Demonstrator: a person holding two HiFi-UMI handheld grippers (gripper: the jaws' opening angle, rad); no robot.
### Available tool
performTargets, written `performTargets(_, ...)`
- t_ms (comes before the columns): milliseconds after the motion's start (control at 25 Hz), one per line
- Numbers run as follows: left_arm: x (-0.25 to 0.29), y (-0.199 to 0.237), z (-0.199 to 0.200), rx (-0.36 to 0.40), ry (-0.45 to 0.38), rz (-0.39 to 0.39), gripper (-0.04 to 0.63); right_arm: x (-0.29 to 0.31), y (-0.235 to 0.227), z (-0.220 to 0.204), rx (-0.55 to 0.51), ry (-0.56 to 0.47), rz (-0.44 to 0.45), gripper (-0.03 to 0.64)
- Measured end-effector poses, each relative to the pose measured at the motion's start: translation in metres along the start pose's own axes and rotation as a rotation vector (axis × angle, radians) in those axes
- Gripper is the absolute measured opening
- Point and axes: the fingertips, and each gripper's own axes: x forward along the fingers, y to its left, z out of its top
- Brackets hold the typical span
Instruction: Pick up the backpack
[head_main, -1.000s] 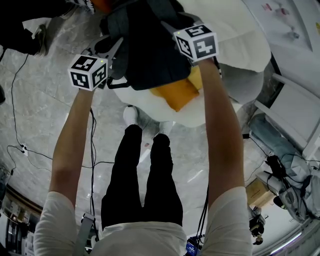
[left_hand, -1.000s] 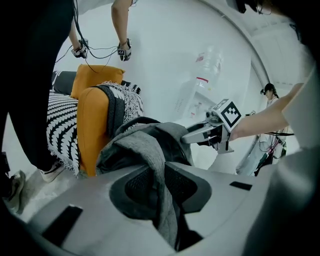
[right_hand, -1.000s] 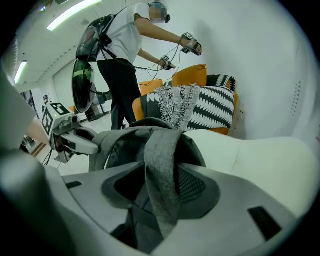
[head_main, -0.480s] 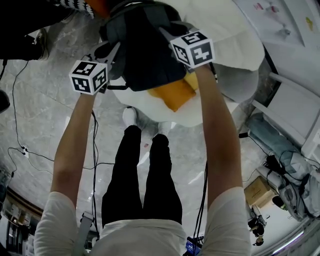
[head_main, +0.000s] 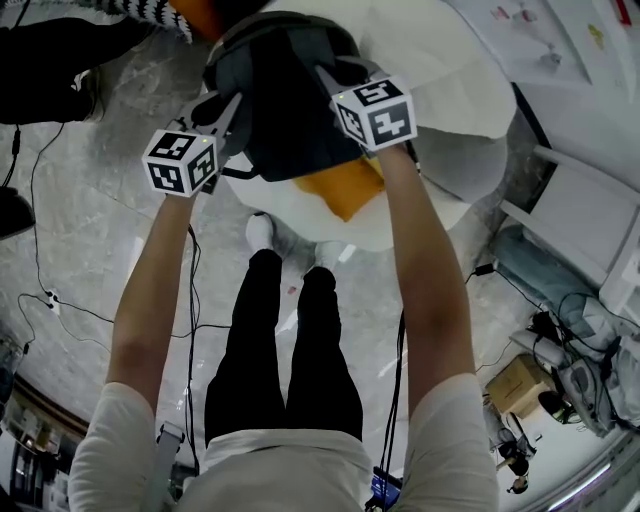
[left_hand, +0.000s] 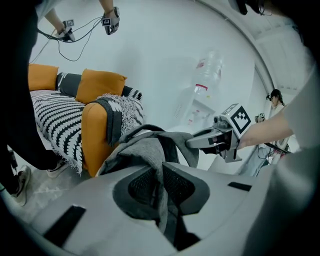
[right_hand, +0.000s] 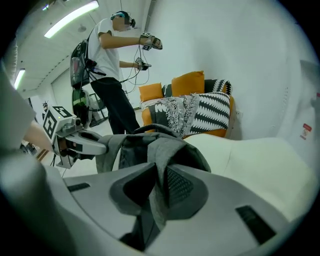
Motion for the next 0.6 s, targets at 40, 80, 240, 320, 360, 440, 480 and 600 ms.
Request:
performTargets(40, -0.003, -0.003, 0.001, -0.003, -0.001, 0.000, 0.038, -0.002, 0.003, -0.001, -0.004, 0.004, -0.008, 0.056)
performTargets(80, -0.006, -0.006, 0.001, -0.006, -0.002, -0.001, 0.038, -0.005, 0.006, -0.003, -0.009, 0.009, -0.014, 0.054)
performTargets(240, -0.018, -0.016, 0.002, -0.003, -0.001, -0.003, 0.038, -0.021, 0.015, -0.002, 0.002, -0.003, -0.018, 0.049)
performTargets(320, -0.024, -0.022, 0.003, -0.003, -0.002, -0.003, 0.037, -0.030, 0.018, -0.001, 0.008, -0.008, -0.022, 0.048)
performTargets(360, -0.026, -0.025, 0.004, -0.006, -0.003, -0.002, 0.037, -0.034, 0.019, -0.001, 0.010, -0.009, -0.023, 0.046)
performTargets(440, -0.032, -0.031, 0.005, -0.017, -0.008, 0.003, 0.035, -0.042, 0.024, -0.002, 0.015, -0.010, -0.019, 0.044)
performTargets(480, -0.035, -0.033, 0.007, -0.020, -0.011, 0.007, 0.035, -0.046, 0.026, -0.002, 0.016, -0.011, -0.017, 0.043)
performTargets(600, -0.046, -0.041, 0.013, -0.015, -0.014, 0.015, 0.035, -0.060, 0.030, 0.000, 0.020, -0.020, -0.014, 0.044)
